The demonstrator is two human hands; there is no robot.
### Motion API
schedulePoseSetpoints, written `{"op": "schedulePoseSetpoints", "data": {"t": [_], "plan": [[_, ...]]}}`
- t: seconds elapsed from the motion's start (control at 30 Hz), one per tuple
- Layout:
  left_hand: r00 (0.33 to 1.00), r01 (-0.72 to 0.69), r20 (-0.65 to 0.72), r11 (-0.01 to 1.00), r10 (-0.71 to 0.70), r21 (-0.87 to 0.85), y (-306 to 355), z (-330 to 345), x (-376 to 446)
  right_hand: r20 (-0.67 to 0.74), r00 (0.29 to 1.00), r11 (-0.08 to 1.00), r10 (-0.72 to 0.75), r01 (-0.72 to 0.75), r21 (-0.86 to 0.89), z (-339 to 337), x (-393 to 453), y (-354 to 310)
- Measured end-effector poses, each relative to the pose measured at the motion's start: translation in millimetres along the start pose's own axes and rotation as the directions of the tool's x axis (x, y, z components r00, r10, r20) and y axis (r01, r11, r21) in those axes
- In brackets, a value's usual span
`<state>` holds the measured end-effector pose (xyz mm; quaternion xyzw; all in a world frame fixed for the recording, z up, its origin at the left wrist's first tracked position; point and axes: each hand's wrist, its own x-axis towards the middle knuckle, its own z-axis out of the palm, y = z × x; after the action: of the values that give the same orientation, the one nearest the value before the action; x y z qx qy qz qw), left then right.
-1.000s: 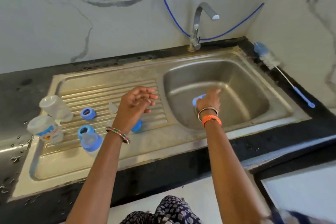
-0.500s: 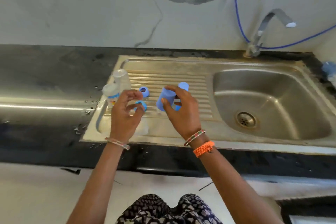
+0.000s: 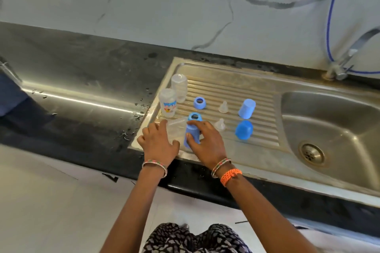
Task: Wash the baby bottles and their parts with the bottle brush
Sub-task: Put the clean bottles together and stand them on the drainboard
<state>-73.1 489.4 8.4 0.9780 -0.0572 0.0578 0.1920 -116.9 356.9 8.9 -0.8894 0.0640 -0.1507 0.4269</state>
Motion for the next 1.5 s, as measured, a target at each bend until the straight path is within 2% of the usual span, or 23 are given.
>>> {"op": "schedulePoseSetpoints", "data": {"t": [0.07,0.2,0.23,0.3,0.37,0.5,0.6,0.67,0.73,0.8,0.83,0.87,0.93,1.0,1.03,1.1,1.17,1.23,1.33,1.4,1.5], "plan": [[0.998,-0.036,0.048,0.998,0.034,0.048,-10,-3,3,-0.072,0.997,0.999,-0.005,0.008,0.031,-1,1,-5],[0.989,-0.063,0.135,0.998,0.059,0.025,-21,-15,14,-0.234,0.972,0.993,0.025,0.002,0.118,-6,8,-15],[0.983,-0.073,0.167,0.997,0.075,-0.019,-22,-19,16,-0.249,0.968,0.99,0.02,0.016,0.141,-8,12,-19],[0.968,-0.077,0.21,0.957,0.139,-0.28,-18,-29,19,-0.258,0.966,0.98,-0.006,0.057,0.191,-10,17,-26],[0.965,-0.076,0.167,0.827,0.202,-0.556,-9,-44,23,-0.293,0.956,0.967,0.001,0.073,0.243,-14,22,-35],[0.969,-0.135,0.014,0.574,0.248,-0.808,19,-77,33,-0.431,0.894,0.9,0.121,0.084,0.427,-32,30,-48],[0.983,-0.084,-0.012,0.393,0.181,-0.916,49,-82,36,-0.507,0.795,0.809,0.332,0.037,0.587,-48,38,-58],[0.996,-0.049,-0.028,0.256,0.085,-0.965,74,-75,32,-0.502,0.675,0.672,0.54,0.012,0.74,-57,45,-65],[0.999,-0.028,-0.03,0.064,-0.036,-0.998,98,-67,24,-0.453,0.584,0.545,0.673,0.022,0.838,-64,51,-67],[0.993,-0.055,-0.043,-0.107,-0.109,-0.993,119,-63,16,-0.42,0.551,0.484,0.721,0.033,0.875,-70,54,-69],[0.993,-0.068,-0.053,-0.141,-0.104,-0.988,127,-60,13,-0.405,0.546,0.462,0.733,0.037,0.886,-72,55,-70],[0.996,-0.074,-0.066,-0.124,-0.066,-0.99,135,-59,10,-0.392,0.544,0.446,0.741,0.037,0.894,-75,55,-70],[0.997,-0.072,-0.073,0.036,-0.012,-0.997,137,-47,9,-0.362,0.567,0.431,0.74,0.014,0.902,-78,55,-68],[1.0,0.009,0.009,0.083,-0.002,-0.996,133,-41,13,-0.395,0.601,0.5,0.694,-0.007,0.866,-85,52,-62],[1.0,0.021,0.024,0.137,0.014,-0.99,128,-39,19,-0.468,0.61,0.584,0.639,0.01,0.812,-90,51,-57],[0.993,-0.048,-0.01,0.323,0.118,-0.945,120,-41,31,-0.611,0.646,0.735,0.457,0.112,0.668,-103,50,-49],[0.966,-0.134,0.0,0.503,0.257,-0.854,118,-46,41,-0.626,0.735,0.78,0.262,0.22,0.585,-118,53,-51],[0.945,-0.205,0.02,0.638,0.326,-0.742,120,-50,42,-0.57,0.815,0.817,0.108,0.253,0.517,-128,57,-60],[0.93,-0.244,0.026,0.669,0.366,-0.702,124,-56,39,-0.482,0.876,0.881,-0.029,0.25,0.402,-128,58,-70],[0.933,-0.238,0.024,0.665,0.36,-0.708,128,-63,38,-0.432,0.9,0.912,-0.063,0.228,0.342,-125,57,-71],[0.952,-0.185,0.044,0.684,0.304,-0.706,129,-75,37,-0.406,0.914,0.878,-0.015,0.206,0.431,-127,55,-71]]}}
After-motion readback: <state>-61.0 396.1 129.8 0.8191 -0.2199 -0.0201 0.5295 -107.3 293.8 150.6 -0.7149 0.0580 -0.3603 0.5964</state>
